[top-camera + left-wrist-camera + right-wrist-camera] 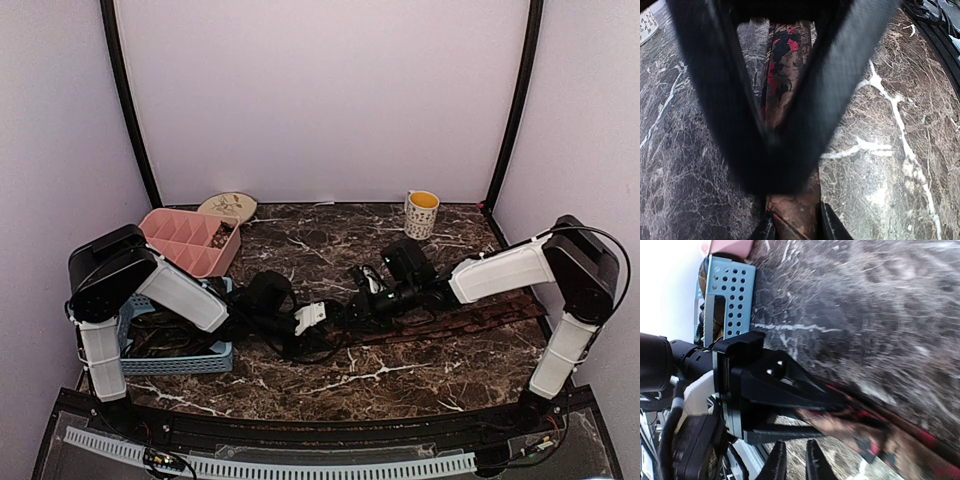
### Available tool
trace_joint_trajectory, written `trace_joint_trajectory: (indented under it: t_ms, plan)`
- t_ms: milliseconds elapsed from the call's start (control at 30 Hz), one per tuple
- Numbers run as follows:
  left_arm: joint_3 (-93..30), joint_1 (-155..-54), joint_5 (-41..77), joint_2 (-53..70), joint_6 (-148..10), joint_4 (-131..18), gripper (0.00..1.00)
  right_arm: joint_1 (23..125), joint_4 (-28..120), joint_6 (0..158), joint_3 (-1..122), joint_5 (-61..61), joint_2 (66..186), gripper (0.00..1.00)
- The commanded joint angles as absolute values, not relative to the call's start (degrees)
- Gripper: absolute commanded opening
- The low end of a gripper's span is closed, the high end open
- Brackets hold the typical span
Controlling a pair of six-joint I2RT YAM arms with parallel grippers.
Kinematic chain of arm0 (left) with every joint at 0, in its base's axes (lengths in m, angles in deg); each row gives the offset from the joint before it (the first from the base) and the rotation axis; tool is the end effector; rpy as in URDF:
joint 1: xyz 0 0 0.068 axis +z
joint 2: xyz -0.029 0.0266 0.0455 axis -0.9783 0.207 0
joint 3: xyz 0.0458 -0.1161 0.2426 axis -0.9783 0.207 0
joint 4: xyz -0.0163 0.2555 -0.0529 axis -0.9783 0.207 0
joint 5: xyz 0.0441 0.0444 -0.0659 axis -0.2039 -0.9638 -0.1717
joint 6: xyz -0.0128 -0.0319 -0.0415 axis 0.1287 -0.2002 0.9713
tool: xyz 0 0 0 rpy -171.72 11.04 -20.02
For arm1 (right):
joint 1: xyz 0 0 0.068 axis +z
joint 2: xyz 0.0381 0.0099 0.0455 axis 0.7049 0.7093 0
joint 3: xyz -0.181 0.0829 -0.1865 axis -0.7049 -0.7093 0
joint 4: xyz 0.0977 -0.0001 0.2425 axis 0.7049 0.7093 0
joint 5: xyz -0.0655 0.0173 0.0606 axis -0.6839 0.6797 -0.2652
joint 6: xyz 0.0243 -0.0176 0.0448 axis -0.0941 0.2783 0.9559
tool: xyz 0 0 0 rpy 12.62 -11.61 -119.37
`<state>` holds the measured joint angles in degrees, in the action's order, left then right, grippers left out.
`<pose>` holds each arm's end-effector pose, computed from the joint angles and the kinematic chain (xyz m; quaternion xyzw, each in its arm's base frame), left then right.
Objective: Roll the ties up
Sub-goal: Roll the tie at the center of the board.
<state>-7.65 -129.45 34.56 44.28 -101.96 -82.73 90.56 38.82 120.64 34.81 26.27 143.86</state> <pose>0.2186 -0.2980 0.1109 0.5947 0.6325 -0.3017 0.3941 0.2259 0.2601 0.1596 -0.0967 0.8782 0.4634 0.0677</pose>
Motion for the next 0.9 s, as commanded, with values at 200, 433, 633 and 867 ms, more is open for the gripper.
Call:
trace_joint_trajectory:
  t_ms: [200, 433, 633, 867]
  plan:
    - [-8.8, -128.3, 36.6, 45.4, -101.0, -78.7, 0.27, 92.0, 34.5, 120.8, 37.5, 29.1, 152.0, 0.1]
    - [-8.2, -128.1, 36.4, 44.3, -100.4, -78.8, 0.41, 90.4, 36.0, 119.9, 36.4, 26.6, 155.2, 0.08]
    - [-2.0, -125.9, 33.6, 37.1, -100.7, -81.4, 0.55, 89.7, 36.5, 121.5, 34.7, 25.8, 156.4, 0.08]
    - [-0.1, -125.8, 32.0, 35.9, -104.5, -80.1, 0.57, 89.6, 36.3, 122.4, 34.2, 26.1, 156.1, 0.08]
